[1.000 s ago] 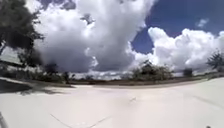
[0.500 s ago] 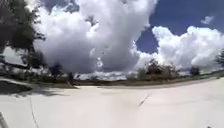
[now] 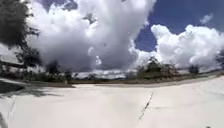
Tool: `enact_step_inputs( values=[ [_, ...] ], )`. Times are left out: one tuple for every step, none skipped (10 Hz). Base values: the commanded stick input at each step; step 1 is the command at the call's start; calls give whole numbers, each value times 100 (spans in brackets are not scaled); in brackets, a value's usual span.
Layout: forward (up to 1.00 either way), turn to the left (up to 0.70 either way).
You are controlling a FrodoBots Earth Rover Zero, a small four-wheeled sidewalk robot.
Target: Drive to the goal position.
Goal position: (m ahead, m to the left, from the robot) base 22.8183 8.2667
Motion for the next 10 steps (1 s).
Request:
enact_step_inputs(
  values=[
    [85, 0],
    [85, 0],
    [85, 0],
    [85, 0],
    [85, 0],
    [85, 0],
    [85, 0],
    [85, 0],
    [85, 0],
    [85, 0]
  ],
)
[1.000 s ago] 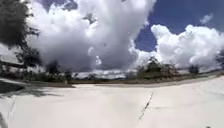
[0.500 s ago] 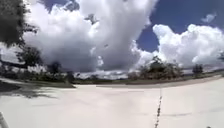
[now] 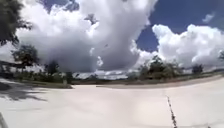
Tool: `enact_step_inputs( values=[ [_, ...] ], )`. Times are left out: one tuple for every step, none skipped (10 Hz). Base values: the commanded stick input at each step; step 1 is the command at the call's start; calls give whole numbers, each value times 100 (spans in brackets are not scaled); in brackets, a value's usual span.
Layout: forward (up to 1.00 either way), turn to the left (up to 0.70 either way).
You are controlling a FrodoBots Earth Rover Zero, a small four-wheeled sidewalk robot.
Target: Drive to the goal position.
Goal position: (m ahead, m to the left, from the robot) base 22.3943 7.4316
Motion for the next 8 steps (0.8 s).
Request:
enact_step_inputs(
  values=[
    [85, 0],
    [85, 0],
    [85, 5],
    [85, 32],
    [85, 21],
    [85, 2],
    [85, 0],
    [85, 2]
  ],
)
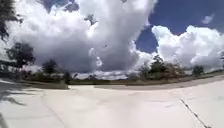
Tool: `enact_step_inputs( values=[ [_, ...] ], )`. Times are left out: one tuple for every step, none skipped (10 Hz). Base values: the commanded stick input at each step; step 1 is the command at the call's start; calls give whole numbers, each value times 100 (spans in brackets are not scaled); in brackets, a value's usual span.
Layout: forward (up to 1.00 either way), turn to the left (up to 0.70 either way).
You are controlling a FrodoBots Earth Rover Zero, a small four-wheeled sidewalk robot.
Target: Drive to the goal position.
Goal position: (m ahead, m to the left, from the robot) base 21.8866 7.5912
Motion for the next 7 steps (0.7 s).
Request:
enact_step_inputs(
  values=[
    [85, 28],
    [85, 34],
    [85, 17],
    [85, 0],
    [85, 0],
    [85, 0],
    [85, 0]
  ],
)
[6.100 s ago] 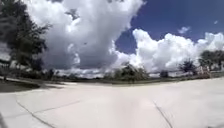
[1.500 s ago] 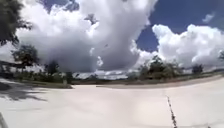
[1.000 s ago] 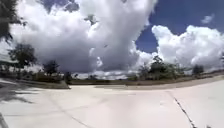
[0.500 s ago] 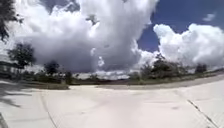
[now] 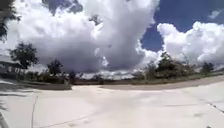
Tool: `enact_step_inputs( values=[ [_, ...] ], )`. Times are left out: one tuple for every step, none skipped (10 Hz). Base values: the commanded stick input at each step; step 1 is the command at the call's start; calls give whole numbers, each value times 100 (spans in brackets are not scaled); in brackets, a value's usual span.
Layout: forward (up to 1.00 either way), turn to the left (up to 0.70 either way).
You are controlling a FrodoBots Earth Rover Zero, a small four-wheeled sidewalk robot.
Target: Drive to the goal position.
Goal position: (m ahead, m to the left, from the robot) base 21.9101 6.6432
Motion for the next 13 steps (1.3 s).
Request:
enact_step_inputs(
  values=[
    [85, 0],
    [85, 0],
    [85, 0],
    [85, 32],
    [85, 32],
    [85, 23],
    [85, 10],
    [85, 0],
    [85, 9],
    [85, 25],
    [85, 4],
    [85, 2],
    [85, 25]
  ],
)
